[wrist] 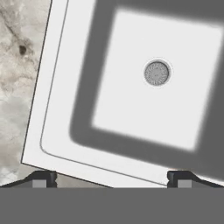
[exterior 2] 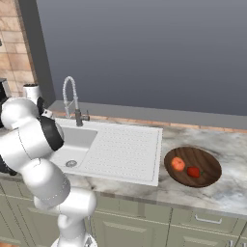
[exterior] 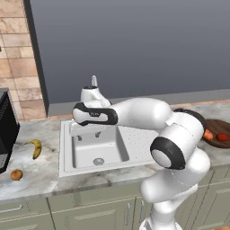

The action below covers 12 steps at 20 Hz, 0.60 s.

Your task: There is a mixed pile of frozen fruits and vegetables on the counter. Locate all the frozen vegetables and place the items in a bowl on the counter. Take all the frozen fruits and defrost them in a running sink.

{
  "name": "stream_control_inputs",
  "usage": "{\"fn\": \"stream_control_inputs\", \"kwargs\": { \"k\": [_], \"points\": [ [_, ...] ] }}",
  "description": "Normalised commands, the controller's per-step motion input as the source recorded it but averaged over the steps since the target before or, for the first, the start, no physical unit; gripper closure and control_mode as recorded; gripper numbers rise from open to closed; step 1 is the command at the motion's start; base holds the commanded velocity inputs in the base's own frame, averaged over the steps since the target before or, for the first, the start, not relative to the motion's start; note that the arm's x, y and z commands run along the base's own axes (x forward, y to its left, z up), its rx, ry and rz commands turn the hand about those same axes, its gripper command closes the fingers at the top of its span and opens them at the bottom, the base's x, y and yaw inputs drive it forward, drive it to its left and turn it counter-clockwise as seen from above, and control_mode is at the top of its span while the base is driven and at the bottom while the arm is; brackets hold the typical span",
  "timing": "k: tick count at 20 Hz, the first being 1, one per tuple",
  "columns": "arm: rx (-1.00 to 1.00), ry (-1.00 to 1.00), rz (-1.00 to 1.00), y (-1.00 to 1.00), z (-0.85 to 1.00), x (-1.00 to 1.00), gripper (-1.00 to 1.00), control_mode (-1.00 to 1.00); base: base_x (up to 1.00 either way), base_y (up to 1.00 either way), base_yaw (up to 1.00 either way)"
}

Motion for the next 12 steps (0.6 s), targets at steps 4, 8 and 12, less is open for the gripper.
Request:
{"fn": "stream_control_inputs", "kwargs": {
  "k": [4, 8, 12],
  "points": [
    [0.0, -0.02, -0.05, 0.45, 0.0, 0.1, -1.0, -1.0, 0.0, 0.0, 0.0],
    [0.0, -0.02, -0.05, 0.45, 0.0, 0.1, -1.0, -1.0, 0.0, 0.0, 0.0],
    [0.0, 0.0, -0.07, 0.39, -0.01, 0.08, -1.0, -1.0, 0.0, 0.0, 0.0]
  ]
}}
